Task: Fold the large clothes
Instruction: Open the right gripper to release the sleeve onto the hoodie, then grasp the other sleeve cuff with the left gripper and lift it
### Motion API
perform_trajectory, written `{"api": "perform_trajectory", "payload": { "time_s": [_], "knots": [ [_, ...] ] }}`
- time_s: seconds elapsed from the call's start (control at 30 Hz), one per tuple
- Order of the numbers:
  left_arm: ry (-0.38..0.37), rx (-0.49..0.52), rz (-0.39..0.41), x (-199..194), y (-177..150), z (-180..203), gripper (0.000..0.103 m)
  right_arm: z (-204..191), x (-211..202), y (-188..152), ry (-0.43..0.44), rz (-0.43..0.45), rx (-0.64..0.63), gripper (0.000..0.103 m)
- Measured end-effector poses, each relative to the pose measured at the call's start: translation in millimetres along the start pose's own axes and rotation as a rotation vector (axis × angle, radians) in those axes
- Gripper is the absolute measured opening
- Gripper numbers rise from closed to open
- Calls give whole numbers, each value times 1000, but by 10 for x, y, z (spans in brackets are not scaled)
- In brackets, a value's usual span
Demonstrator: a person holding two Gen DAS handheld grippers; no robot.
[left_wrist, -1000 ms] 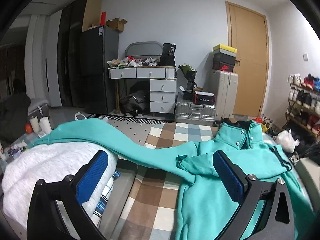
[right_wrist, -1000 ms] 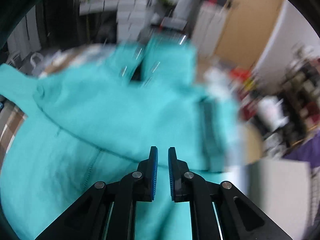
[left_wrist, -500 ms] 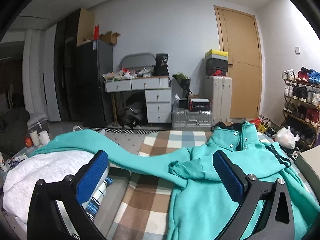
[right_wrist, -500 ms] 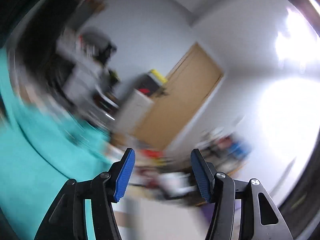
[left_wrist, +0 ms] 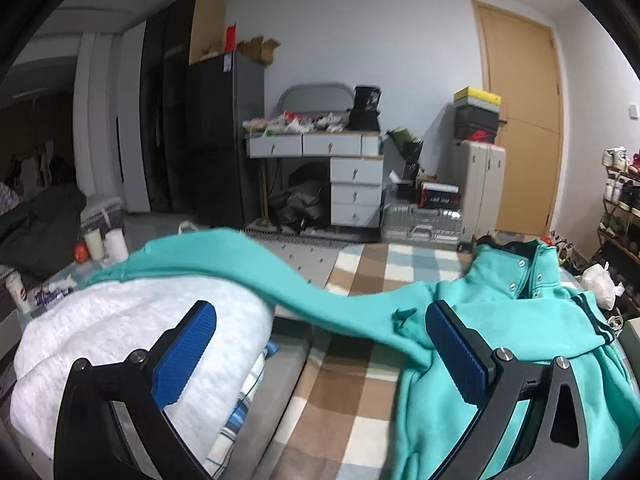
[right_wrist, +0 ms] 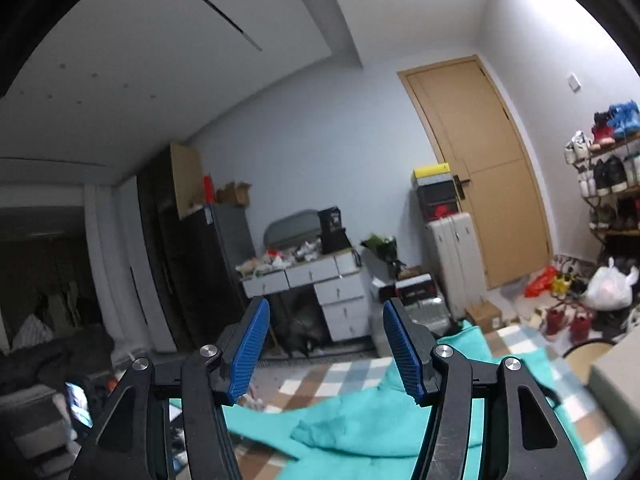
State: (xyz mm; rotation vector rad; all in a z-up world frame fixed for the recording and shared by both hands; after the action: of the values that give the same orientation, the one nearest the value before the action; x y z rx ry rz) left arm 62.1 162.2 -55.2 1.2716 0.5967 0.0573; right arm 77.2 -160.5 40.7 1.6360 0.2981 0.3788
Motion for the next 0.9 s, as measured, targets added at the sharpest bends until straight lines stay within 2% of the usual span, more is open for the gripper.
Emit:
{"api": "perform_trajectory", "payload": {
  "time_s": [0.03, 0.1, 0.17, 0.2, 0.23, 0.3, 0.33, 0.37, 0.43, 0.5, 0.57, 0.63, 0.67, 0.7, 0.83, 0.9],
  "knots": [
    [0, -4, -15, 15, -24, -19, 102, 57, 94, -185, -49, -25, -22, 60],
    [7, -33, -46, 50, -47, -117, 102, 92, -24, -390, -115, -45, -97, 60],
    [-2, -92, -84, 44, -48, -205, 102, 121, -9, -582, -251, -29, -326, 60],
    [-14, -141, -107, 37, -23, -271, 102, 144, 58, -608, -268, -54, -398, 60],
    [-17, -172, -128, 36, -10, -304, 102, 109, 95, -593, -233, -79, -471, 59],
    [-47, -246, -191, 37, 75, -368, 102, 172, -19, -532, -243, -37, -487, 61],
    [-66, -269, -220, 17, 149, -395, 102, 243, -118, -484, -289, -21, -473, 71],
    [-71, -271, -238, 2, 201, -393, 102, 324, -142, -446, -312, -44, -447, 77],
    [-73, -264, -258, -56, 351, -412, 102, 410, -188, -370, -330, -54, -424, 78],
    [-64, -256, -257, -103, 540, -487, 102, 473, -269, -320, -324, -24, -406, 83],
    [-52, -265, -286, -50, 645, -636, 102, 422, -320, -356, -265, -26, -370, 88],
    [-4, -321, -332, 49, 663, -876, 102, 400, -272, -424, -205, -52, -333, 88],
    [17, -379, -364, 106, 632, -1040, 102, 356, -232, -465, -178, -68, -319, 88],
    [15, -419, -402, 167, 586, -1110, 102, 328, -227, -485, -157, -80, -307, 88],
    [-78, -600, -630, 497, 208, -1298, 102, 231, -194, -526, -106, -105, -284, 89],
    [-128, -658, -691, 616, 74, -1300, 102, 216, -171, -548, -82, -112, -267, 89]
  ]
}}
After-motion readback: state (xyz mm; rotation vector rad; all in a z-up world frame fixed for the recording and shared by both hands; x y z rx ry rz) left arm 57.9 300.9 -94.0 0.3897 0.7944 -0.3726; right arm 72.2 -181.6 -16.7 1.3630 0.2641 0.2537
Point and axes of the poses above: each gripper's, at about its wrist camera, not at the fingertips, and x roughly the way its jaws point, z to its right, y to its top, the point moved 9 cm from there along x, roughly the way its jaws point, and after that the axes turned 10 degrees about -x, right-handed, at the moved point
